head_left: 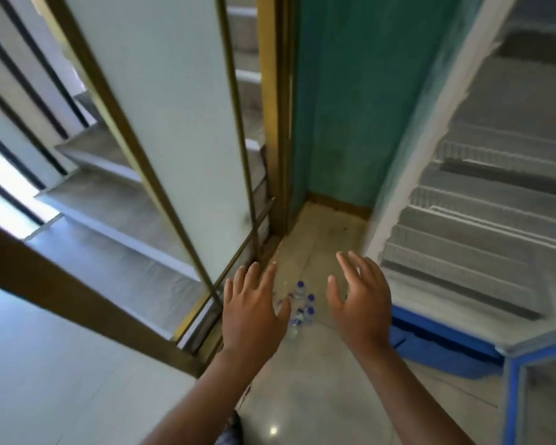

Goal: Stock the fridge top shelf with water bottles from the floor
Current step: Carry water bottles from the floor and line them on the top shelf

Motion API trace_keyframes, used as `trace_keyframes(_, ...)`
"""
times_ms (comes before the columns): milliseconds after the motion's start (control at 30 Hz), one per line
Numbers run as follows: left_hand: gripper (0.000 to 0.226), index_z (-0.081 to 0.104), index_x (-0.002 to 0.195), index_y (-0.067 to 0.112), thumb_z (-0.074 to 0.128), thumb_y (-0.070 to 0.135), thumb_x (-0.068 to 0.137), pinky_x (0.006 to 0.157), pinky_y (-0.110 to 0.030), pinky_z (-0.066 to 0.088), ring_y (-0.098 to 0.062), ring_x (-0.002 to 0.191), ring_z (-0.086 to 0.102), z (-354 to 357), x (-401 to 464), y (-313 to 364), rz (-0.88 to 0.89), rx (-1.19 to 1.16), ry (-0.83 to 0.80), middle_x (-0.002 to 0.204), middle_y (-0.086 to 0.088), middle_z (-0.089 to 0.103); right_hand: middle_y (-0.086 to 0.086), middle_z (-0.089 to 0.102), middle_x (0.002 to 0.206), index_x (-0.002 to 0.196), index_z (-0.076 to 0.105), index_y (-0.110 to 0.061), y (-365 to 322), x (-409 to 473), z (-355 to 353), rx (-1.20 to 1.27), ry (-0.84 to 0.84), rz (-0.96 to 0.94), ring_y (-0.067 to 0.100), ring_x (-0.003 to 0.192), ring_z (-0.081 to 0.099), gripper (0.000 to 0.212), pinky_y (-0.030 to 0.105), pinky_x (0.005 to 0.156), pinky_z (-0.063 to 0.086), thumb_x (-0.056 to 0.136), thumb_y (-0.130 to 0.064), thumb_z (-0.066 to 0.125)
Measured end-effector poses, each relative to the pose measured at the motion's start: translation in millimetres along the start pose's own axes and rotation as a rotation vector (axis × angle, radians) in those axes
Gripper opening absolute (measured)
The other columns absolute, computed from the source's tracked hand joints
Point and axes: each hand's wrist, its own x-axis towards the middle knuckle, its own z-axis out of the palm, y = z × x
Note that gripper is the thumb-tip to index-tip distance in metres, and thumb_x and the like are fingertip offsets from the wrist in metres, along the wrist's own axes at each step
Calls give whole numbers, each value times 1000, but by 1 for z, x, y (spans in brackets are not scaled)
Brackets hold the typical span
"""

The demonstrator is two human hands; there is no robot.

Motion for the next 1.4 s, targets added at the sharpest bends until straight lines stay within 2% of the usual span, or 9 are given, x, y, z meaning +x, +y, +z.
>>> trace_keyframes(167,69,22,152,33,37,63,92,115,-47,30,-27,146,24,45,5,-90,-76,70,-101,156,-2,33,7,59,137,135,59,-14,-20,-25,86,-36,-201,18,25,130,50,45,41,107,43,96,-35,51)
trace_keyframes(333,71,19,154,30,34,64,94,120,-51,19,-33,150,11,126,24,-160,-116,142,-221,161,-8,22,6,54,142,140,55,-19,-19,-59,195,-66,-366,64,26,134,46,48,44,104,45,97,-40,48)
trace_keyframes(567,76,14,155,30,48,58,92,119,-51,19,-32,149,14,313,33,-224,-285,108,-425,160,-8,23,0,52,144,142,50,-23,48,-131,355,-124,-641,164,18,131,44,54,35,98,46,93,-43,56)
trace_keyframes(767,82,20,152,27,61,53,87,114,-50,28,-34,142,27,484,38,-286,-458,175,-514,152,-12,34,1,51,144,144,46,-24,111,-186,512,-133,-818,154,24,130,45,64,38,95,47,87,-44,66)
trace_keyframes(1033,98,18,153,28,76,48,78,95,-42,47,-29,124,50,647,49,-356,-547,11,-440,140,-7,48,3,47,146,148,38,-23,159,-238,683,53,-754,353,20,132,49,81,27,96,41,80,-38,78)
trace_keyframes(1133,74,39,140,32,75,47,77,77,-32,47,-21,105,59,678,51,-369,-597,-148,-320,122,2,60,-1,52,141,143,45,-23,168,-248,716,156,-693,381,16,126,53,74,21,94,38,78,-31,81)
trace_keyframes(1233,42,52,114,34,73,45,79,67,-25,38,-11,85,56,687,53,-376,-622,-271,-235,96,14,60,-7,63,127,131,55,-25,175,-256,730,233,-652,389,13,116,60,64,28,97,48,74,-28,84)
trace_keyframes(1300,37,52,108,35,73,46,79,59,-19,33,-8,77,53,684,51,-378,-589,-242,-247,89,17,58,-9,67,120,128,56,-27,178,-256,726,254,-654,395,12,111,63,62,35,96,52,73,-28,85)
trace_keyframes(1400,38,51,107,37,73,47,78,59,-22,33,-9,75,55,663,43,-374,-557,-194,-279,86,16,58,-8,67,124,135,55,-26,179,-251,700,240,-675,392,10,114,62,68,30,100,49,73,-29,85)
